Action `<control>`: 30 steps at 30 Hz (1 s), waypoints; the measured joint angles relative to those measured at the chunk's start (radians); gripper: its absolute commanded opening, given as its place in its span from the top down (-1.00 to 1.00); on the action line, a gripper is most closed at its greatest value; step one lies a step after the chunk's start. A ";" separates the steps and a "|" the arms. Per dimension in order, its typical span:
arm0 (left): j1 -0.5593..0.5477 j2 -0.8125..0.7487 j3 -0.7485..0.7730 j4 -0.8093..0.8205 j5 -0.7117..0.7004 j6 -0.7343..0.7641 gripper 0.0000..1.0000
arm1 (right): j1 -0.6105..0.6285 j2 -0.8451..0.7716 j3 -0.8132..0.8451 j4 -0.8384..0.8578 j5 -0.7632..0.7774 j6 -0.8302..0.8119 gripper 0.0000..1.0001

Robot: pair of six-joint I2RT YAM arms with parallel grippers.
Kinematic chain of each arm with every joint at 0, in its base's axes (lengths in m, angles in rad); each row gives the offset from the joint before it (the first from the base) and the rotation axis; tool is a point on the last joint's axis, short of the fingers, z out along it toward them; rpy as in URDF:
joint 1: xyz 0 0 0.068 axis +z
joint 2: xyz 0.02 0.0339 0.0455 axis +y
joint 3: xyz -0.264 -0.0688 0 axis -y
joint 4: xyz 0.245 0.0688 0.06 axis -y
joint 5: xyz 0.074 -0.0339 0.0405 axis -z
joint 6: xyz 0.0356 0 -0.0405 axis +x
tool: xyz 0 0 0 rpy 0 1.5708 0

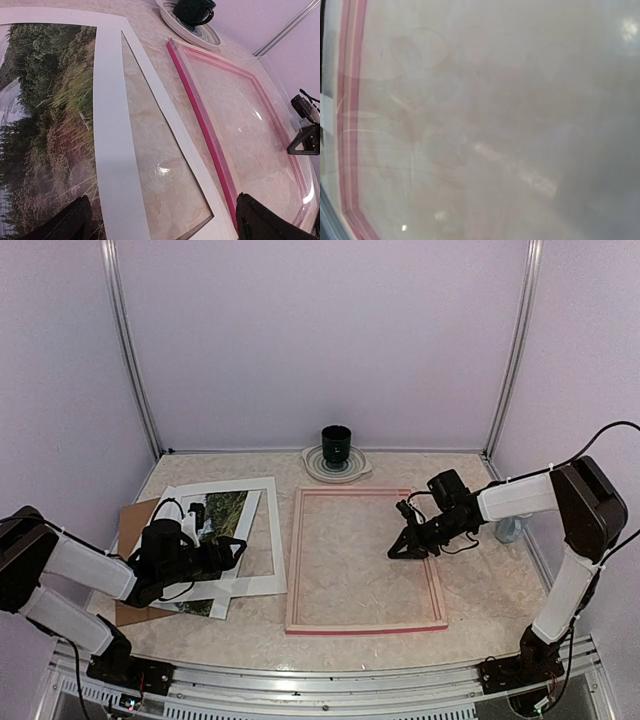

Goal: Put the photo into the frame
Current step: Place the glass panel at the frame body.

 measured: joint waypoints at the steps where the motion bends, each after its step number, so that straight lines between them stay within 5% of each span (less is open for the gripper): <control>1: 0.000 0.000 0.000 0.000 0.000 0.000 -0.98 | -0.001 0.000 0.000 -0.002 0.000 -0.002 0.88; 30: 0.005 0.000 0.000 0.006 0.000 0.000 -0.98 | -0.047 -0.043 0.000 -0.065 0.008 -0.060 0.85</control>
